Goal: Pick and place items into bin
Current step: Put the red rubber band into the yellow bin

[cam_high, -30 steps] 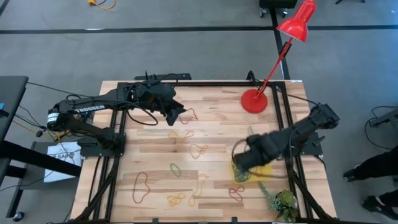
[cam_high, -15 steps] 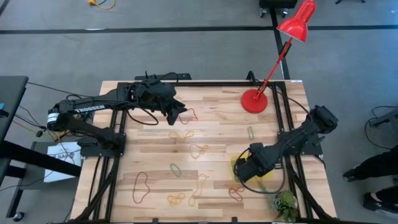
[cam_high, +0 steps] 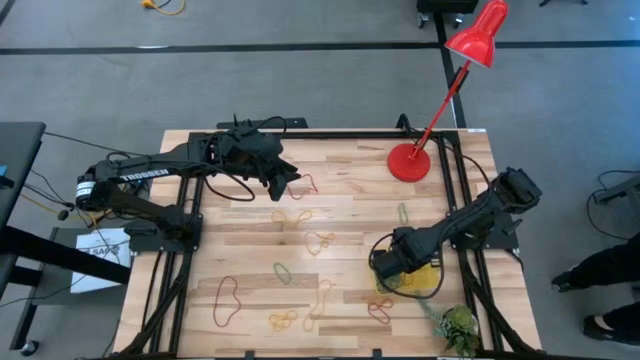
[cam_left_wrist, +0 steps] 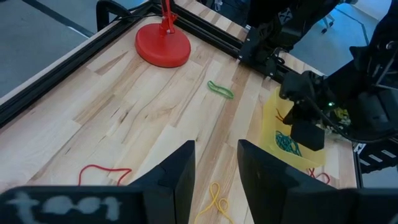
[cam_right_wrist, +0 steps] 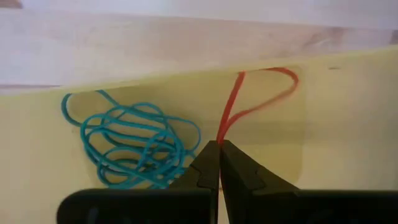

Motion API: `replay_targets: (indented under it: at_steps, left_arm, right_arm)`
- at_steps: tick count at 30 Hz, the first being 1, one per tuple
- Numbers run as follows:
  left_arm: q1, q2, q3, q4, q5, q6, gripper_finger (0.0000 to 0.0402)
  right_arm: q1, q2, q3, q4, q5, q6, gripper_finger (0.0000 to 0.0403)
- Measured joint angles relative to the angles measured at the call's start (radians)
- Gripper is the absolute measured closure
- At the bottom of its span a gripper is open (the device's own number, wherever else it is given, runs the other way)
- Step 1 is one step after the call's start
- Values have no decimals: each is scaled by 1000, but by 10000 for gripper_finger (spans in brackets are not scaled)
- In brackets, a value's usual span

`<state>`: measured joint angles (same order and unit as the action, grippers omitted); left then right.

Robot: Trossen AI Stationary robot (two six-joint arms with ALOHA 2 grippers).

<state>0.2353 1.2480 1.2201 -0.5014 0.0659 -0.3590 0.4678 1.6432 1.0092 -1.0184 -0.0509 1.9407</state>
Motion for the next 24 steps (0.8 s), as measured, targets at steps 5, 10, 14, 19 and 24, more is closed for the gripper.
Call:
replay_targets:
  at_steps: [5,10,14,19,24]
  left_arm:
    - [0,0,0,0,-1,-1,292]
    - [0,0,0,0,-1,-1,292]
    - [0,0,0,0,-1,0,292]
    - [0,0,0,0,-1,0,292]
    - [0,0,0,0,-2,1,292]
  right_arm:
    - [-11,0,-18,13,-8,-2,392]
    - [-18,0,-18,11,-37,-5,360]
    - [-18,0,-18,12,-64,-11,332]
    - [-18,0,0,10,-75,-45,308]
    - [-16,-19,93,-43,-74,-116,299]
